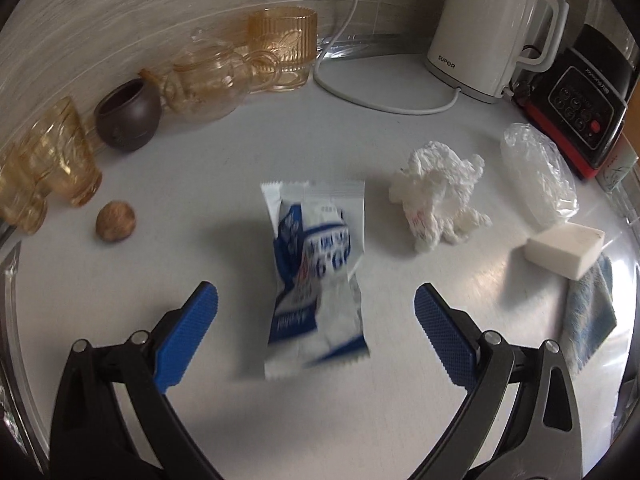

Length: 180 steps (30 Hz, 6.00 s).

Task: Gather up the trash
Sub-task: 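Grasp the white-blue snack packet with the left tool while the right tool grasps crumpled tissue, then carry the packet and tissue over the green basket and release both, then raise both open tools back toward the counter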

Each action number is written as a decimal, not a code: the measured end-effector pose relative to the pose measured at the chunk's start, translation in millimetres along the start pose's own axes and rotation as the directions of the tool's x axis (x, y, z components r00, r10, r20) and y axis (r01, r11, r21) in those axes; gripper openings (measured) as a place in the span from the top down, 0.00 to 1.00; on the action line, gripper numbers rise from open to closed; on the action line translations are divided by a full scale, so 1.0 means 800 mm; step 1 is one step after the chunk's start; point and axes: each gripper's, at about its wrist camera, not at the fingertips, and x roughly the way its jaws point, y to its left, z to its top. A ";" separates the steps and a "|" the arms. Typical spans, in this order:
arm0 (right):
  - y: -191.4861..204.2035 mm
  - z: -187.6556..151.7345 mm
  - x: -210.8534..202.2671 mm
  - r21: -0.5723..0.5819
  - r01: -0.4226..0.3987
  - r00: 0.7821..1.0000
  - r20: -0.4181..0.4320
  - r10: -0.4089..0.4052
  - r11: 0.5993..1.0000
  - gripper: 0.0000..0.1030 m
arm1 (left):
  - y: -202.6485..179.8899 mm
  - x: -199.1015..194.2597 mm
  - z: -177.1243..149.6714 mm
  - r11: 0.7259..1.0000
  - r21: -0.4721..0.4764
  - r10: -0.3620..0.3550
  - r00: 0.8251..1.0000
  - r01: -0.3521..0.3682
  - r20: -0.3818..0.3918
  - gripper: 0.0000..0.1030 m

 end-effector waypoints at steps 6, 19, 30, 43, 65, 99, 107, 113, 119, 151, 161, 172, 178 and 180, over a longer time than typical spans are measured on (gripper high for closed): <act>0.009 0.008 0.011 -0.002 0.007 1.000 -0.011 -0.007 1.000 0.03 | 0.002 0.013 0.013 1.000 0.022 -0.002 1.000 0.002 0.002 0.20; 0.094 0.076 0.080 -0.144 -0.083 0.997 -0.017 0.082 0.986 0.03 | 0.037 0.010 0.007 0.999 -0.020 -0.035 0.999 0.035 0.006 0.86; 0.160 0.135 0.233 -0.205 -0.065 0.994 -0.096 0.047 0.977 0.11 | 0.084 -0.065 -0.021 0.997 -0.064 -0.050 0.997 0.054 0.055 0.86; 0.166 0.135 0.227 -0.190 -0.106 0.992 -0.090 0.090 0.976 0.73 | 0.089 -0.137 -0.076 0.997 -0.030 -0.069 0.994 0.072 0.079 0.86; -0.020 -0.203 -0.114 -0.154 -0.130 0.982 -0.159 0.105 0.980 0.72 | -0.142 -0.255 -0.335 0.921 0.207 -0.298 0.939 0.329 -0.170 0.86; -0.115 -0.288 -0.190 -0.134 -0.174 0.977 -0.144 0.155 0.976 0.68 | -0.245 -0.083 -0.460 0.963 0.178 -0.100 0.882 0.202 -0.460 0.39; -0.127 -0.286 -0.183 -0.129 -0.172 0.977 -0.152 0.152 0.977 0.68 | -0.238 -0.133 -0.437 0.971 0.211 -0.034 0.938 0.113 -0.346 0.22; -0.126 -0.290 -0.168 -0.145 -0.204 0.968 -0.175 0.178 0.968 0.67 | -0.214 -0.198 -0.420 0.982 0.186 0.020 0.972 0.025 -0.234 0.11; -0.113 -0.303 -0.128 -0.178 -0.264 0.945 -0.243 0.218 0.948 0.67 | -0.184 -0.247 -0.421 0.993 0.109 0.060 0.981 -0.040 -0.185 0.08; -0.094 -0.219 -0.172 -0.160 -0.302 0.953 -0.071 0.295 0.940 0.02 | -0.052 -0.304 -0.329 0.968 -0.158 0.192 0.981 -0.195 -0.035 0.08; -0.015 -0.110 -0.106 -0.127 -0.228 0.973 -0.009 0.229 0.965 0.02 | 0.033 -0.218 -0.178 0.976 -0.108 0.193 0.981 -0.189 0.032 0.08; 0.122 0.006 0.006 -0.210 -0.171 0.985 -0.025 0.169 0.963 0.02 | 0.136 -0.086 -0.051 0.985 -0.132 0.118 0.992 -0.112 0.037 0.08; 0.164 0.048 0.067 -0.232 -0.198 0.980 -0.060 0.190 0.952 0.02 | 0.165 -0.039 -0.015 0.994 -0.099 0.060 0.995 -0.052 0.083 0.08; 0.173 0.058 0.087 -0.248 -0.213 0.977 -0.071 0.202 0.945 0.02 | 0.171 -0.028 -0.008 0.996 -0.073 0.052 0.994 -0.045 0.095 0.08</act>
